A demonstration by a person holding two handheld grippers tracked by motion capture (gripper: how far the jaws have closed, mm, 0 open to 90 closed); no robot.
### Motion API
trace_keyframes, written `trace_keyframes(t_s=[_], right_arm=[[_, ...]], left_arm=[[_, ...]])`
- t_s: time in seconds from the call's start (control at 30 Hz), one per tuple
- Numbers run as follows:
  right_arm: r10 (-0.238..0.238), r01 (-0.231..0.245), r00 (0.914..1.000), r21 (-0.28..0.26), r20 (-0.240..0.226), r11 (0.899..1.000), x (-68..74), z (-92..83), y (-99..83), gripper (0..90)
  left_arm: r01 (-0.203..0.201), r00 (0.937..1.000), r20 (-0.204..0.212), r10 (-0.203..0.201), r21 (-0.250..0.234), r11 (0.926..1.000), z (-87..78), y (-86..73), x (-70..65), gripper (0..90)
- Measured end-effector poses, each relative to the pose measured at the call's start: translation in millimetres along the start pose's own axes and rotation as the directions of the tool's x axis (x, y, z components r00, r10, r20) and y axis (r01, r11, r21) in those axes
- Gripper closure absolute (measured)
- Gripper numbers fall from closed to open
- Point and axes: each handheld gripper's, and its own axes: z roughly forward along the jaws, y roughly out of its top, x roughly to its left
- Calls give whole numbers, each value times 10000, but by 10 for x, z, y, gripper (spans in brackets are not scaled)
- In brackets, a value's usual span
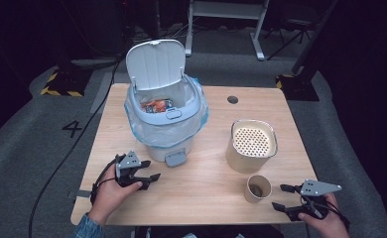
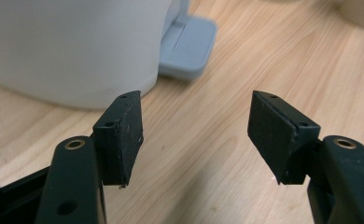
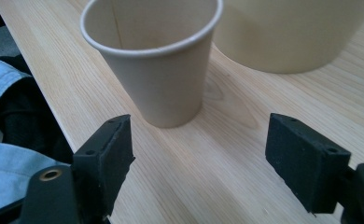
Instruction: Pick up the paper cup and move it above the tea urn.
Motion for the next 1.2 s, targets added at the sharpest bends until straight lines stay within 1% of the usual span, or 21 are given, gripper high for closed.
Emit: trace_keyframes(t_s=[0.1, 0.13, 0.2, 0.27, 0.3, 0.33, 0.37, 0.4, 0.47, 0.53, 0.57, 0.63, 0.67, 0.73, 0.8, 0.83, 0.87, 1.0, 1.1, 1.13, 1.2], right_arm=[[46, -46, 10000, -23, -87, 10000, 47, 86, 27, 232], [-14, 13, 9998, -46, -196, 10000, 81, 153, 47, 230], [-31, 30, 9997, -65, -262, 10000, 96, 177, 55, 226], [-143, 138, 9994, -155, -328, 9998, 137, 237, 80, 220], [-228, 215, 9990, -345, -378, 9992, 175, 290, 103, 211], [-228, 215, 9990, -345, -378, 9992, 175, 290, 103, 211], [-235, 218, 9991, -492, -353, 9986, 194, 318, 112, 208], [-203, 182, 9993, -633, -325, 9978, 212, 343, 122, 208], [-212, 197, 9996, -822, -179, 9964, 246, 403, 144, 192], [-232, 230, 9997, -963, -6, 9951, 264, 461, 168, 182], [-232, 230, 9997, -963, -6, 9951, 264, 461, 168, 182], [-248, 252, 9997, -1035, 54, 9943, 270, 485, 182, 180], [-238, 244, 9997, -1098, 66, 9937, 272, 501, 185, 178], [-264, 273, 9996, -1217, 93, 9922, 274, 535, 188, 181], [-334, 348, 9994, -1275, 125, 9912, 275, 560, 192, 205], [-336, 353, 9993, -1312, 149, 9907, 275, 565, 194, 232], [-344, 368, 9992, -1402, 194, 9894, 266, 566, 198, 267], [-322, 341, 9994, -1368, 157, 9900, 259, 564, 207, 281], [-448, 457, 9990, -1382, 95, 9894, 267, 551, 233, 288], [-535, 542, 9985, -1437, 89, 9881, 273, 522, 264, 290], [-556, 562, 9984, -1458, 80, 9877, 272, 508, 280, 290]], left_arm=[[67, 10000, 34, -68, 186, 9998, 25, -43, 24, 351], [32, 10000, -30, -31, 314, 9995, 34, -59, 37, 339], [7, 10000, -71, -4, 402, 9992, 43, -68, 41, 337], [4, 9999, -149, 4, 522, 9986, 56, -83, 42, 326], [-52, 9998, -193, 63, 562, 9984, 61, -88, 46, 316], [-57, 9998, -205, 70, 641, 9979, 68, -96, 50, 316], [-113, 9996, -234, 130, 710, 9974, 73, -103, 63, 311], [-73, 9997, -243, 92, 763, 9971, 81, -113, 79, 307], [-54, 9995, -302, 79, 808, 9967, 91, -127, 96, 289], [-121, 9990, -413, 163, 996, 9950, 102, -149, 110, 279], [-121, 9990, -413, 163, 996, 9950, 102, -149, 110, 275], [-242, 9981, -532, 305, 1150, 9931, 115, -165, 127, 267], [-221, 9981, -541, 287, 1200, 9925, 125, -177, 129, 264], [-301, 9975, -598, 370, 1122, 9932, 137, -193, 136, 257], [-225, 9977, -610, 292, 1080, 9939, 136, -193, 142, 261], [-218, 9975, -642, 288, 1078, 9939, 137, -193, 142, 261], [-260, 9970, -696, 338, 1103, 9936, 139, -192, 137, 258], [-422, 9945, -900, 535, 1236, 9914, 160, -186, 105, 247], [-424, 9943, -921, 540, 1231, 9915, 162, -187, 102, 244], [-423, 9943, -920, 538, 1233, 9915, 162, -187, 102, 244], [-422, 9943, -921, 537, 1226, 9916, 163, -187, 102, 244]])
